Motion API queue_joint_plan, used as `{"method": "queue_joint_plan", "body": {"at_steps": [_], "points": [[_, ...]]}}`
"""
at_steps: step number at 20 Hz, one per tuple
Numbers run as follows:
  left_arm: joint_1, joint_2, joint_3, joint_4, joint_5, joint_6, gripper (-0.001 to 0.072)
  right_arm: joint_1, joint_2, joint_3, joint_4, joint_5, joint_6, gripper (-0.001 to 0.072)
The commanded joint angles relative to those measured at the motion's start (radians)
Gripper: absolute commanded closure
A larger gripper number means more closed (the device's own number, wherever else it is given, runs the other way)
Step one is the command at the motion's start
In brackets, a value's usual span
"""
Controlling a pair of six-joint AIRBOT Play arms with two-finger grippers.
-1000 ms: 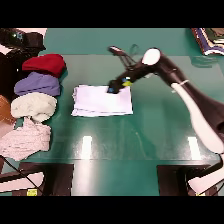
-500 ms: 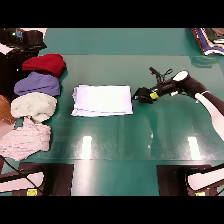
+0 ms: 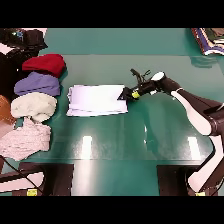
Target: Fold the shirts.
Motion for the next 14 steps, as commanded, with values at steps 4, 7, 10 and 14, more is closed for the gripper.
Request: {"method": "queue_joint_plan", "body": {"at_steps": [4,7,10,14], "points": [[0.000,0.000,0.000,-0.022,-0.029,0.000,0.0683,-0.017,0.019,0.053,0.009,-0.005,-0.004,0.0697],[-0.012,0.000,0.000,-0.053,-0.051,0.000,0.0683,-0.122,0.156,-0.081,-0.063,-0.048,-0.001,0.0697],[-0.084,0.000,0.000,-0.051,-0.030,0.004,0.0683,-0.309,0.344,-0.280,-0.111,-0.089,0.001,0.0697],[-0.195,0.000,0.000,-0.051,0.060,0.024,0.0683,-0.666,0.573,-0.500,-0.123,-0.099,0.000,0.0697]]}}
